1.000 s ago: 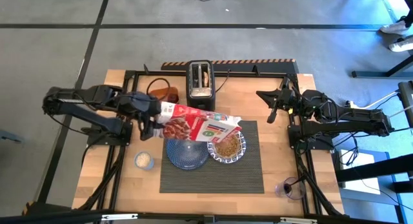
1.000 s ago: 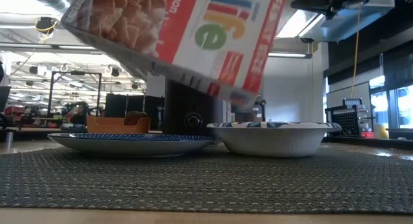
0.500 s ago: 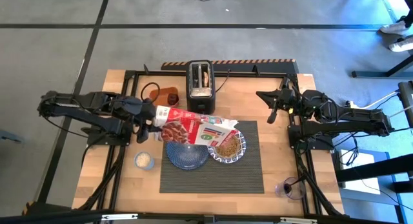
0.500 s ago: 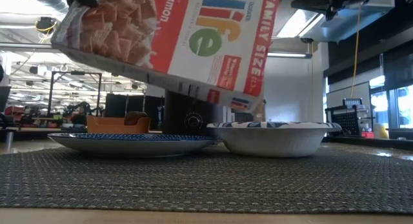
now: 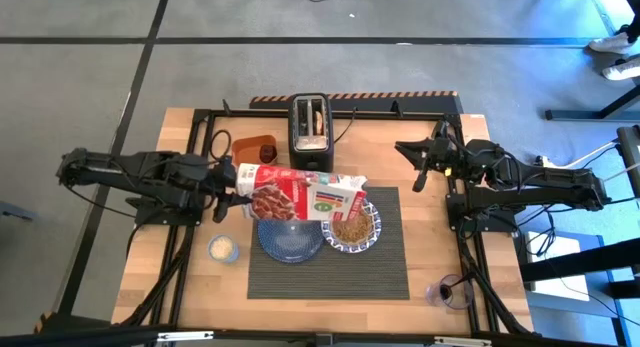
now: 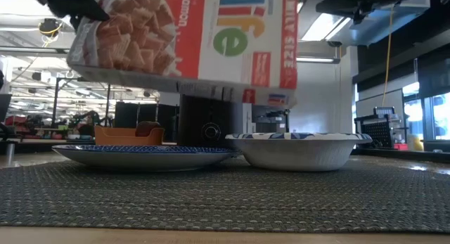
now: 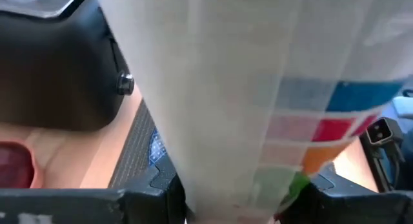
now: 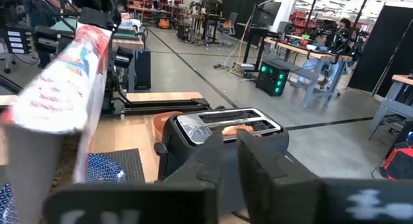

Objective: Arrange a breakfast setting
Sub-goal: Pour the cereal into the blue patterned bowl from the cereal box

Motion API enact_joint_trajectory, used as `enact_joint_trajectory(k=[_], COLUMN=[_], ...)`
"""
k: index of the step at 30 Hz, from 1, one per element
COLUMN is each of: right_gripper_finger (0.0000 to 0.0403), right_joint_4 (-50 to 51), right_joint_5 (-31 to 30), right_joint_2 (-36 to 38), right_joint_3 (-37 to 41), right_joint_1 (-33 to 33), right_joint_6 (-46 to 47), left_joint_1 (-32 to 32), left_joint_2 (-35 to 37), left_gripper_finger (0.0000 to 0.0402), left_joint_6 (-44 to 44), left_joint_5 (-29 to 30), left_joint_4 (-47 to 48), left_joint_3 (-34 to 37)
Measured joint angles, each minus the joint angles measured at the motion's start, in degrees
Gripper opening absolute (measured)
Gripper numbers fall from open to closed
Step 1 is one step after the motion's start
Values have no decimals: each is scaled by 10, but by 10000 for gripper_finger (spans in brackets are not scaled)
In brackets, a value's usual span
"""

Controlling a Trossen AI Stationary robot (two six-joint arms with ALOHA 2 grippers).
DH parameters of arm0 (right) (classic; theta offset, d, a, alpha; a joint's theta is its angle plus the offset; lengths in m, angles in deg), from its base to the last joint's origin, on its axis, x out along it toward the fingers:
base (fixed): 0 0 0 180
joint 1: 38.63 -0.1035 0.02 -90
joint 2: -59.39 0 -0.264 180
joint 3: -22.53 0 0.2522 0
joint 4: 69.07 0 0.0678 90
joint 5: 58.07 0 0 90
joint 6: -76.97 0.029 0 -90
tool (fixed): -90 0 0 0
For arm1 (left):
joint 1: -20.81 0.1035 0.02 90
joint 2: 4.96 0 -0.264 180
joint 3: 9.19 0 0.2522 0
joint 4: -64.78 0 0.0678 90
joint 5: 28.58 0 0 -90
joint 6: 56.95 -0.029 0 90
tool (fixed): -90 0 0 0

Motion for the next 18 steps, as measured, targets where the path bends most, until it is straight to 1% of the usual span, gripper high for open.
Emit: enact_joint_trajectory(k=[5,8,12,15,18], right_gripper_finger=[97,136,182,208,224], right_joint_4=[5,25,54,66,68], right_joint_5=[0,14,16,15,16], right_joint_2=[0,0,0,-2,-3], right_joint_3=[0,0,0,0,0], right_joint_1=[0,0,0,0,0], right_joint_6=[0,1,23,26,26], left_joint_1=[0,0,0,0,0], left_joint_2=[33,49,68,71,71], left_gripper_finger=[166,166,166,163,152], left_joint_6=[11,12,9,9,9], left_joint_5=[21,33,40,41,42], left_joint_4=[-17,-42,-75,-84,-81], left_joint_3=[32,48,68,72,73])
